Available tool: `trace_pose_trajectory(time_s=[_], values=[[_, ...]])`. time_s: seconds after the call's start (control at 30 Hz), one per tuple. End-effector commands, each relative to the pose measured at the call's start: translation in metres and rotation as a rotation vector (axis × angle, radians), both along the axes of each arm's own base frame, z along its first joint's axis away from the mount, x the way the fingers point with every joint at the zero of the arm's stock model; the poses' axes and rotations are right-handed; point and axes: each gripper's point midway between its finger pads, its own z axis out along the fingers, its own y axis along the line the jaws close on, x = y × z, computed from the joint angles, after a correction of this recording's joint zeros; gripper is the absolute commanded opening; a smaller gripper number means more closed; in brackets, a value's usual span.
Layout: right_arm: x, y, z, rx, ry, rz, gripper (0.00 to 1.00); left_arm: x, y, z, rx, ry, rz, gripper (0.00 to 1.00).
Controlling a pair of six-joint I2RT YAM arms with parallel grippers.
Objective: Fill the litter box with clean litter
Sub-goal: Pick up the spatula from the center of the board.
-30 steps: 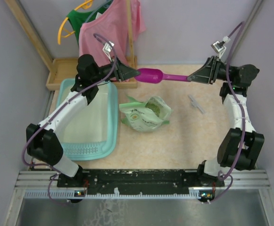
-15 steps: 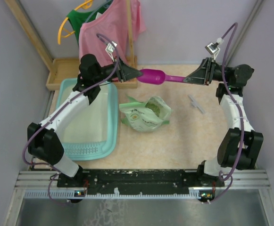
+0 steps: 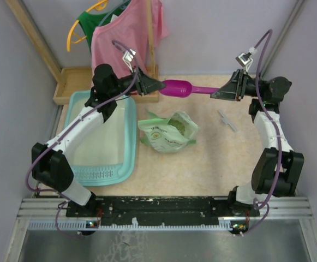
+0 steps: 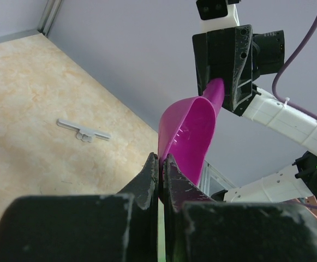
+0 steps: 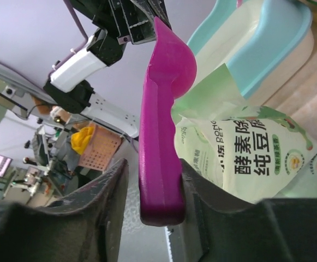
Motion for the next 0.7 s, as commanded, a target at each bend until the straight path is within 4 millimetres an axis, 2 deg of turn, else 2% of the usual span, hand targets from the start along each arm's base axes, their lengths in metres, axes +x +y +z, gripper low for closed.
trace_pose_trajectory(time_s=[0.0, 0.13, 0.3, 0.47, 0.67], values=[[-0.005, 0.001, 0.016, -0.013, -0.107, -0.008, 0.43, -0.010, 0.001, 0.014, -0.017, -0.052, 0.002, 0.00], [-0.003, -0.001, 0.021, -0.013, -0.116, -0.016, 0.48, -0.011, 0.001, 0.013, -0.016, -0.052, -0.001, 0.00], [-0.002, -0.001, 0.021, -0.011, -0.120, -0.020, 0.45, -0.012, 0.001, 0.013, -0.016, -0.050, 0.000, 0.00], [0.001, -0.003, 0.023, -0.004, -0.121, -0.034, 0.37, -0.011, 0.001, 0.012, -0.016, -0.045, 0.004, 0.00], [0.007, -0.007, 0.026, 0.006, -0.124, -0.058, 0.41, -0.013, -0.002, 0.011, -0.016, -0.041, -0.002, 0.00]])
